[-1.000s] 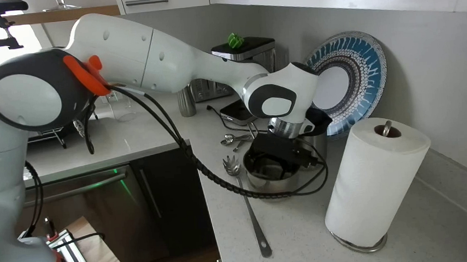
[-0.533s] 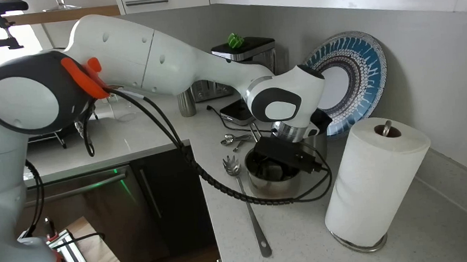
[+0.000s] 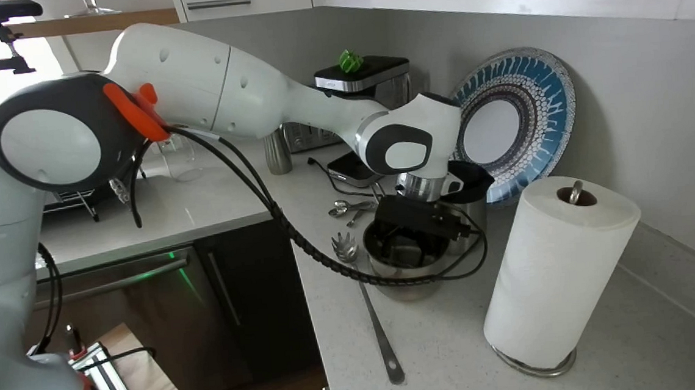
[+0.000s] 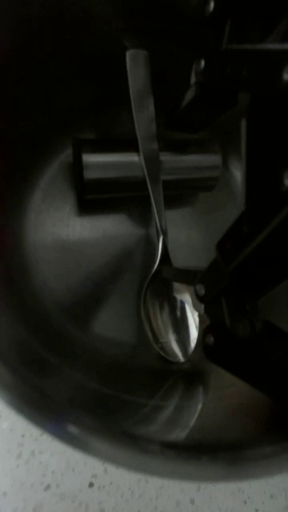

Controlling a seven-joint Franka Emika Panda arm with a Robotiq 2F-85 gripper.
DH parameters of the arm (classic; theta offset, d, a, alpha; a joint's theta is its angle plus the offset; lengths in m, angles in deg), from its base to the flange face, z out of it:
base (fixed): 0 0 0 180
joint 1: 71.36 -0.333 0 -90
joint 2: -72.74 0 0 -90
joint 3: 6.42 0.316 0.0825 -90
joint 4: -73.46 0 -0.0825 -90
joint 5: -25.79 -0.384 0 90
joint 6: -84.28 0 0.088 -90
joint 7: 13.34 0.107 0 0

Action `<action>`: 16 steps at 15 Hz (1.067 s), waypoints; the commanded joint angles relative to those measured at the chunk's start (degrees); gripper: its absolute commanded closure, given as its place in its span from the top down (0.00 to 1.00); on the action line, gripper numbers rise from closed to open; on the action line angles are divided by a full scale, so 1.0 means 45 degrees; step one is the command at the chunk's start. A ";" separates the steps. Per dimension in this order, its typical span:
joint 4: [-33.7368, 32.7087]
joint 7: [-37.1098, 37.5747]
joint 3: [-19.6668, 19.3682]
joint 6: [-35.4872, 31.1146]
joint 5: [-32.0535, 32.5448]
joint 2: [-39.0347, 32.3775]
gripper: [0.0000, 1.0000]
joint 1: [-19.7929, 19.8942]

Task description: Pick up the spoon from the silver pot and put it on the kitchen counter

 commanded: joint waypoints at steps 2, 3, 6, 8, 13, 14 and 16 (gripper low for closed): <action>0.0918 0.1792 -0.0534 -0.1649 0.1574 0.0579 0.94 -0.0325; 0.0973 0.1742 -0.0446 -0.1707 0.1594 0.0660 0.99 -0.0234; 0.1003 0.1148 -0.0088 -0.1451 0.1093 0.0733 0.89 0.0015; 0.1078 0.0623 0.0151 -0.1384 0.0717 0.0685 0.83 0.0117; 0.1046 -0.0017 0.0315 -0.1343 0.0531 0.0263 0.62 0.0131; 0.0994 -0.0004 0.0285 -0.1338 0.0586 0.0232 0.43 0.0114; 0.1055 -0.0015 0.0238 -0.1354 0.0598 0.0342 0.38 0.0135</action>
